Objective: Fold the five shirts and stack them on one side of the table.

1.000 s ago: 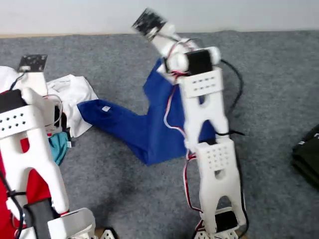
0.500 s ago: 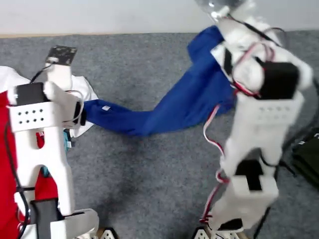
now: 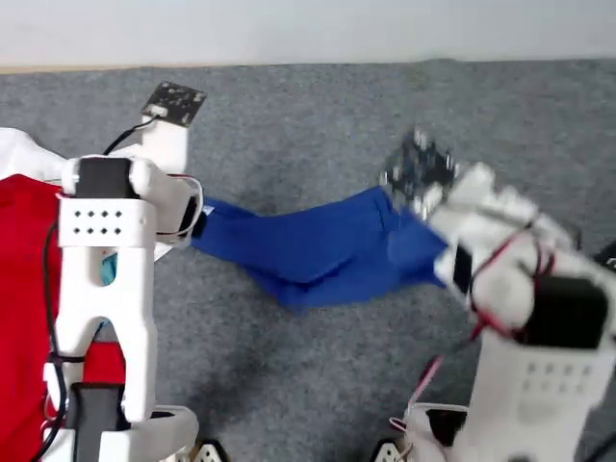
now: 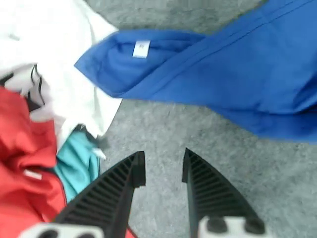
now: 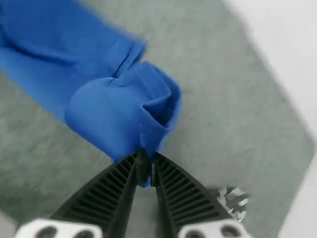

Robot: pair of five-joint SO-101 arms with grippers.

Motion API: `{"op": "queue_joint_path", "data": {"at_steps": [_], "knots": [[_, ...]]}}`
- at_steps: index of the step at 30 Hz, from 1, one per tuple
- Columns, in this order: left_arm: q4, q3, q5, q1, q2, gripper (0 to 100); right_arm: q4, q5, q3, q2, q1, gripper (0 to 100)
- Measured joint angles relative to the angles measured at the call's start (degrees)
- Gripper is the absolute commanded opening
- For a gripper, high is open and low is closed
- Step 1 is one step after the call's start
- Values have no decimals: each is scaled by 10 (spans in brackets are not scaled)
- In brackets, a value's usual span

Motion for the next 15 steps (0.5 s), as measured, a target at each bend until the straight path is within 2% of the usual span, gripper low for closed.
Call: {"op": "queue_joint_path", "data": {"at_steps": [7, 11, 15], "knots": [[-55, 0, 0, 58, 66, 141, 0, 6, 254, -209, 41, 10], [-84, -27, 0, 94, 148, 141, -1, 30, 322, -288, 71, 10], [-94, -105, -13, 132, 238, 141, -1, 39, 356, -327, 113, 10]]}}
